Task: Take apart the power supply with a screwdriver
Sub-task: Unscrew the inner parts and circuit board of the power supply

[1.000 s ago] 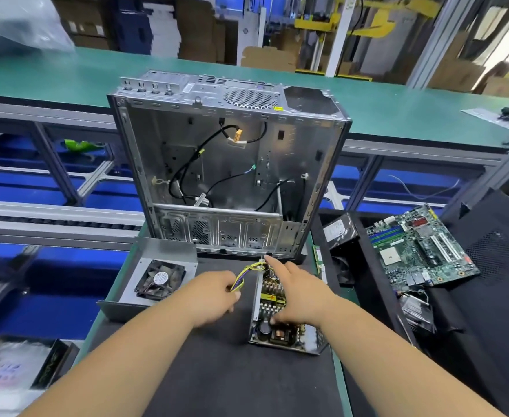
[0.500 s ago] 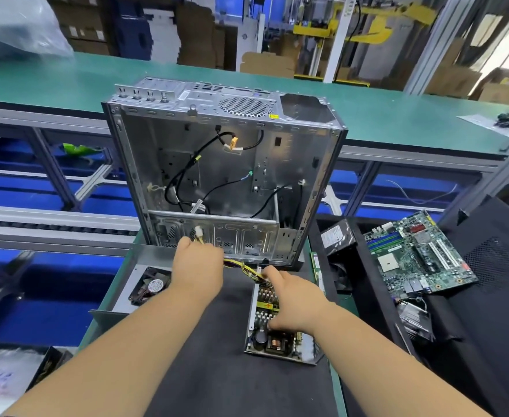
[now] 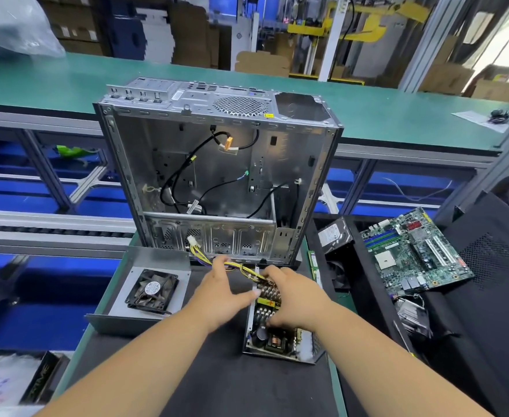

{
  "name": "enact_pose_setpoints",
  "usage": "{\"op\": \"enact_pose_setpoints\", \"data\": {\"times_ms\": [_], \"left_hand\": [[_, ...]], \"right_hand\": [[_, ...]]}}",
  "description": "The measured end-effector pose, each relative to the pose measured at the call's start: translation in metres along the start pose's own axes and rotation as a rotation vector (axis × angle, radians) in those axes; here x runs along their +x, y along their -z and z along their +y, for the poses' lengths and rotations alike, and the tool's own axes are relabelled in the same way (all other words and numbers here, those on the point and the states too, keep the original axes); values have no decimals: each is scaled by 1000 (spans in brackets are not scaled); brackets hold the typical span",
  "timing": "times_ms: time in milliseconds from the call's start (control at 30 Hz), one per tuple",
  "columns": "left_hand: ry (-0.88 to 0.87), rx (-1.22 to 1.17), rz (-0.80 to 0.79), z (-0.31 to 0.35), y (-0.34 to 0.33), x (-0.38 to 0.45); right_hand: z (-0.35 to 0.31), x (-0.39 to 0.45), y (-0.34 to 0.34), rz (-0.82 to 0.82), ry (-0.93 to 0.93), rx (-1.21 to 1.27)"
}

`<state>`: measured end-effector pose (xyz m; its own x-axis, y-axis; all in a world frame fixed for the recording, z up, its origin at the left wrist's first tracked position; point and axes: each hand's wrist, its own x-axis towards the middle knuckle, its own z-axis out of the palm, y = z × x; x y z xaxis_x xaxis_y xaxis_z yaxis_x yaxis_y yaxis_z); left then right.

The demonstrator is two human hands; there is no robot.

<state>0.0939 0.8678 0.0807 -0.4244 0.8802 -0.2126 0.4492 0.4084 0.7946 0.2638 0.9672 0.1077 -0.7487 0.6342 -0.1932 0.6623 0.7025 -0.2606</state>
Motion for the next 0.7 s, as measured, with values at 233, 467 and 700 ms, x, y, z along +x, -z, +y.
{"op": "enact_pose_setpoints", "data": {"times_ms": [233,467,700], "left_hand": [[11,135,28,1,-3,-1],[-135,76,0,12,0,-6],[-284,-176,180,12,-1,-17]], "right_hand": [[15,-14,13,16,40,89],[25,-27,31,94,38,409],[34,-36,41,255,66,794]]}}
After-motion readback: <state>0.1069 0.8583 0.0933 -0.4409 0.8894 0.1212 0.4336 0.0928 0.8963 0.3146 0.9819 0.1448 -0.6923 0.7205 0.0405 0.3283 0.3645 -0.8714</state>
